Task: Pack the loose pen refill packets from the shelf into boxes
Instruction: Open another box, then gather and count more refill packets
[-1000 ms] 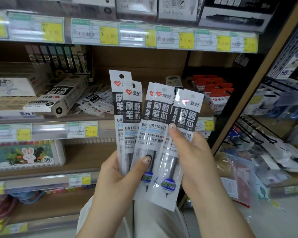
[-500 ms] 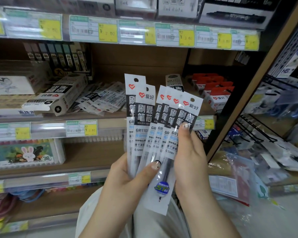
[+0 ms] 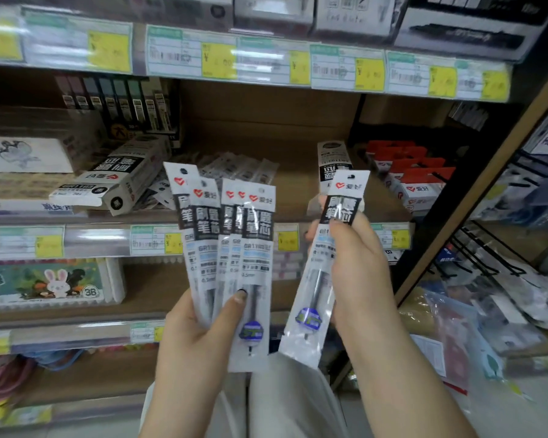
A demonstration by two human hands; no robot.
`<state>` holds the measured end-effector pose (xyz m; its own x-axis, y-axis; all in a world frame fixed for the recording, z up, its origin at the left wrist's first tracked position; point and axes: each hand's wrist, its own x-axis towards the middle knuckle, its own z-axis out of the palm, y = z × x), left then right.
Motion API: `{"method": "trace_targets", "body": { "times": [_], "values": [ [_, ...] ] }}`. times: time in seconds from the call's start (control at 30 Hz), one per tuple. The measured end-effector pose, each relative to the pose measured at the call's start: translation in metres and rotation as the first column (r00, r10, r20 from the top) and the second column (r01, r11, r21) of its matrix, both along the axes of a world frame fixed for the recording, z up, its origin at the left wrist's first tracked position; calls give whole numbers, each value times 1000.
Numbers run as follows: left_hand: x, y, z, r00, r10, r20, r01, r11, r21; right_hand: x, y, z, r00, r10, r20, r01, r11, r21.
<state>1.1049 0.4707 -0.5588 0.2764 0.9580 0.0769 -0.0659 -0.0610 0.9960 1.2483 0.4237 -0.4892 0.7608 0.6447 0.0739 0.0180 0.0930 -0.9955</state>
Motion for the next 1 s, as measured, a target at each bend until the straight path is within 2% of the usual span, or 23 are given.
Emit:
{"method": "trace_targets", "body": {
  "times": [0.17, 0.23, 0.33, 0.4, 0.47, 0.53, 0.6, 0.63, 0.7, 0.77, 0.8, 0.83, 0.9, 0.97, 1.0],
  "values": [
    [-5, 17, 0, 999, 35, -36, -32, 997, 71, 27, 61, 24, 981, 125, 148, -100, 981, -164],
    [-4, 27, 4, 998, 42, -49, -37, 994, 106, 37, 93, 28, 964, 146, 223, -88, 964, -251],
    [0, 42, 12, 998, 42, -48, -37, 994, 105, 56, 132, 32, 900, 153, 407, 46, 898, -437],
    [3, 49, 16, 997, 43, -70, -35, 993, 111, 70, 145, 33, 808, 238, 539, 162, 790, -592],
    [4, 54, 19, 996, 37, -83, -27, 993, 118, 77, 148, 33, 701, 315, 640, 279, 706, -652],
    [4, 58, 21, 997, 16, -75, -7, 994, 108, 75, 143, 31, 627, 281, 727, 354, 728, -587],
    [4, 60, 23, 999, -8, -52, 13, 995, 97, 64, 129, 27, 590, 147, 794, 303, 871, -386],
    [5, 60, 24, 999, -22, -37, 25, 995, 97, 56, 120, 24, 600, 64, 797, 242, 936, -257],
    [7, 59, 29, 998, -60, -21, 62, 991, 117, 37, 98, 20, 711, -22, 703, 111, 991, -81],
    [9, 56, 34, 993, -121, -13, 122, 981, 148, 15, 75, 16, 894, 84, 440, -79, 996, -31],
    [10, 54, 37, 986, -165, -4, 163, 974, 159, 6, 65, 14, 943, 196, 268, -200, 980, -11],
    [10, 51, 39, 976, -218, 8, 214, 963, 163, -1, 57, 12, 942, 320, 103, -323, 946, 12],
    [10, 46, 45, 942, -335, 25, 327, 932, 156, -9, 46, 8, 842, 511, -173, -507, 859, 71],
    [8, 44, 49, 911, -411, 7, 405, 901, 155, -12, 43, 3, 771, 575, -275, -568, 815, 113],
    [7, 45, 51, 900, -436, -12, 433, 889, 149, -13, 43, 3, 779, 560, -283, -554, 825, 107]
  ]
}}
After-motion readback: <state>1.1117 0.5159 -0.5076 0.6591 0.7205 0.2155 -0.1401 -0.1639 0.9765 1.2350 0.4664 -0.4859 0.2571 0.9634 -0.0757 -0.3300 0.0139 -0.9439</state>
